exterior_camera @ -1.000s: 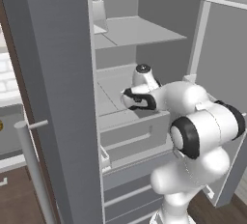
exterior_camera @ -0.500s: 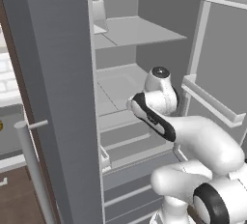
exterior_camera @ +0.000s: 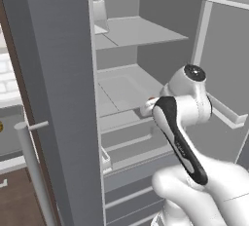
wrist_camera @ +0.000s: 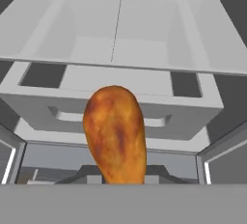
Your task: Place one squash and one chicken drumstick in each tupperware on the nearby counter, to pack two identical lunches.
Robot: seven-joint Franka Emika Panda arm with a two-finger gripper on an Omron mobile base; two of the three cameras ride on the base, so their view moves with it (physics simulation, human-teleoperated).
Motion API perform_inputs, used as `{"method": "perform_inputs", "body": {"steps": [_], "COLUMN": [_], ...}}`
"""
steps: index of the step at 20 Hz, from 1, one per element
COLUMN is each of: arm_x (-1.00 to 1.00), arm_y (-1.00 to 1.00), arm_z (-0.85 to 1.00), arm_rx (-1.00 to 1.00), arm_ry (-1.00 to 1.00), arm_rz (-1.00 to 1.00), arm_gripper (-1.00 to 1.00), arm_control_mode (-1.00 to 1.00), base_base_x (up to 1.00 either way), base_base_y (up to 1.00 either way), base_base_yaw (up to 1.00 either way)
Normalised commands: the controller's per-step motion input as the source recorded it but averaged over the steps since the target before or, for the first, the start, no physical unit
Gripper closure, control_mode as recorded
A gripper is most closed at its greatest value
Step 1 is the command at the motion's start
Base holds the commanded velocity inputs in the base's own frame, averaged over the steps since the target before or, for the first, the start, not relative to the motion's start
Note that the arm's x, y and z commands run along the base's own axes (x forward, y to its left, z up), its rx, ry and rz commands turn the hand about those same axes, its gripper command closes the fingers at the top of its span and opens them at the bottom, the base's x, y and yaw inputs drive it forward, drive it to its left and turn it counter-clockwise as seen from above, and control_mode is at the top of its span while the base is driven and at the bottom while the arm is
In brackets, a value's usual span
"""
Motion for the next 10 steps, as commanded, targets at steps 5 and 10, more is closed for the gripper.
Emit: {"method": "perform_inputs", "body": {"steps": [5, 10], "arm_x": [-1.0, -0.98], "arm_y": [-0.04, -0.09], "arm_z": [0.49, 0.68], "arm_rx": [0.0, 0.0], "arm_ry": [-0.16, -0.17], "arm_rz": [0.01, 0.01], "arm_gripper": [1.0, 1.0], "arm_control_mode": [-1.0, -1.0], "base_base_x": [0.0, 0.0], "base_base_y": [0.0, 0.0], "base_base_yaw": [0.0, 0.0]}}
